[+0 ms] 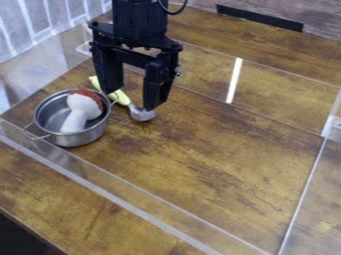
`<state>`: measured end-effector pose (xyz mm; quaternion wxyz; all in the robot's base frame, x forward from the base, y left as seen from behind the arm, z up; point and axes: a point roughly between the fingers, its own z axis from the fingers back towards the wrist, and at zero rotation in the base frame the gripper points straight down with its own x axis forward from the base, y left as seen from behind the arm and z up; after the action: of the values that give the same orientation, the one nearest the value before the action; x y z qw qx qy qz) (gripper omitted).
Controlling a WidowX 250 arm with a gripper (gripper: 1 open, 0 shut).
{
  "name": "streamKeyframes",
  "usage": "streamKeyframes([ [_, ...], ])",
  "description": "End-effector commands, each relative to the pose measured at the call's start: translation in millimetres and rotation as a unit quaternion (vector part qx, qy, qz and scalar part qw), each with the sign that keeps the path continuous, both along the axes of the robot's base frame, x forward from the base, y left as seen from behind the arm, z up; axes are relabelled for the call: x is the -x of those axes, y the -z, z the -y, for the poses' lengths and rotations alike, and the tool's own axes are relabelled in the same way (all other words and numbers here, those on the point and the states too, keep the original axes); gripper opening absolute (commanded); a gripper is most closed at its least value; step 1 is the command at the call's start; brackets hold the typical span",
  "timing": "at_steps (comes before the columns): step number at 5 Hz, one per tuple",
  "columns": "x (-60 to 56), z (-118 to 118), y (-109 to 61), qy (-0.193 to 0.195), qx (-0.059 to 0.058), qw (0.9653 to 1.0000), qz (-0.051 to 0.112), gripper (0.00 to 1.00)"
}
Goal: Move the green spoon to the left
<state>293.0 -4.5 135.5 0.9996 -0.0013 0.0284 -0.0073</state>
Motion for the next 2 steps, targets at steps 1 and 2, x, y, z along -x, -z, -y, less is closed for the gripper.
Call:
streamKeyframes([
  [1,-4.7,-11,-0.2,0.05,-0.002,0.9987,-0.007,1.0],
  [2,-13.7,-24,-2.6,0.12,-0.004,0.9928,-0.007,1.0],
])
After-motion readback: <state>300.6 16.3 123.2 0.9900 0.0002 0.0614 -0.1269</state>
